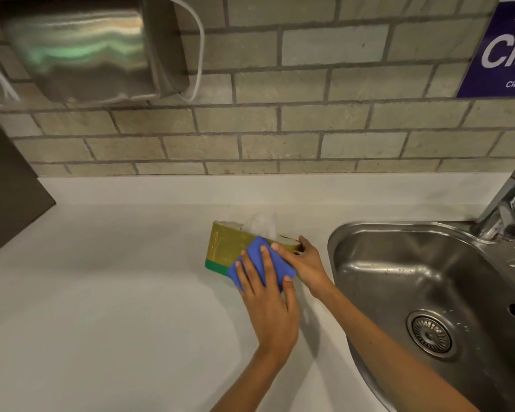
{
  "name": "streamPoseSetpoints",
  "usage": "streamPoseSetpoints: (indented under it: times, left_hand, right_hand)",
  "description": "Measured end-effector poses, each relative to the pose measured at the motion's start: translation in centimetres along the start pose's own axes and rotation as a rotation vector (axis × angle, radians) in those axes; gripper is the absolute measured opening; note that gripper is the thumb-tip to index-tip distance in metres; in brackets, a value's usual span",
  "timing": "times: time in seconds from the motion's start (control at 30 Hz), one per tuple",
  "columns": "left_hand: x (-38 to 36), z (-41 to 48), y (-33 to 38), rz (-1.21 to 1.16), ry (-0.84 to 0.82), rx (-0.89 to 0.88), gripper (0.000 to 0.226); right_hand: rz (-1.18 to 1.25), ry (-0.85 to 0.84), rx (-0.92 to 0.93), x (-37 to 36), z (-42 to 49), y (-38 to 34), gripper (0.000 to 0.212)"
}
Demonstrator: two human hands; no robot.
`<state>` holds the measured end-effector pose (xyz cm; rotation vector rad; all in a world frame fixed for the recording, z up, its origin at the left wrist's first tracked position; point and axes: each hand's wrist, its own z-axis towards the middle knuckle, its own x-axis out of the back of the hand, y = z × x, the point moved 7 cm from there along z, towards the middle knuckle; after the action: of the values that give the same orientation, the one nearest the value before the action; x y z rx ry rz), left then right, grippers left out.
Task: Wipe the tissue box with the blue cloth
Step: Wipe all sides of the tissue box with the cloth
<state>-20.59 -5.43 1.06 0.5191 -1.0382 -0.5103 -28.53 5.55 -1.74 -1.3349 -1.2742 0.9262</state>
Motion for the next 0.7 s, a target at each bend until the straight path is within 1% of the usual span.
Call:
streamPoseSetpoints:
  times: [0.07,0.1,0.17,0.23,0.27,0.3,0.33,0.37,0.4,0.47,0.5,0.53,0.57,0.7]
  left_hand:
    - [-0.1,-0.5,0.1,0.0,-0.007,-0.031,0.058]
    - [0.1,-0.2,-0.4,-0.032,-0.008,-0.014,0.058]
    - [0.8,0.9,-2.0,-0.159,-0.006,0.064,0.06]
    - [1.8,2.3,-3.8,-0.307,0.021,0.15,0.058]
    - [2.1,2.7,-4.7,-0.377,0.03,0.206,0.055]
    - [2.1,3.0,-5.7,-0.46,0.021,0.275,0.053]
    - [2.0,3.0,-6.6,-0.561,0.002,0.345,0.051]
    - [2.0,3.0,-7.4,-0.651,-0.014,0.404,0.049]
    - [2.1,2.9,-8.1,-0.712,-0.023,0.455,0.049]
    - [2.3,2.8,-8.9,-0.761,-0.036,0.533,0.053]
    - [2.4,2.8,-9.2,-0.764,-0.036,0.552,0.055]
    - [2.7,2.8,-9.4,-0.757,-0.029,0.563,0.057]
    - [2.9,2.9,-9.6,-0.747,-0.018,0.573,0.058]
    - [3.5,3.4,-11.0,-0.707,0.025,0.667,0.053]
  right_hand:
    - [0.036,-0.012,0.011,-0.1,-0.5,-0.1,0.069]
    - [0.072,-0.022,0.014,-0.2,-0.9,-0.3,0.067]
    - [0.135,-0.029,0.028,-0.2,-1.8,-0.5,0.073]
    - [0.137,-0.042,0.085,-0.4,-3.0,-1.2,0.078]
    - [0.12,-0.047,0.117,-0.7,-3.6,-1.6,0.075]
    - [0.085,-0.047,0.136,-1.0,-4.1,-1.8,0.065]
    - [0.045,-0.046,0.154,-1.5,-4.7,-2.0,0.051]
    - [-0.004,-0.058,0.174,-2.1,-5.2,-2.2,0.042]
    - [-0.048,-0.074,0.201,-2.7,-5.7,-2.3,0.046]
    - [-0.133,-0.095,0.249,-3.5,-6.7,-2.1,0.078]
    - [-0.176,-0.107,0.261,-3.8,-7.1,-1.9,0.088]
    - [-0.222,-0.113,0.277,-4.1,-7.4,-1.8,0.092]
    - [-0.278,-0.109,0.291,-4.3,-7.7,-1.6,0.092]
    - [-0.444,-0.092,0.342,-5.1,-9.0,-0.9,0.079]
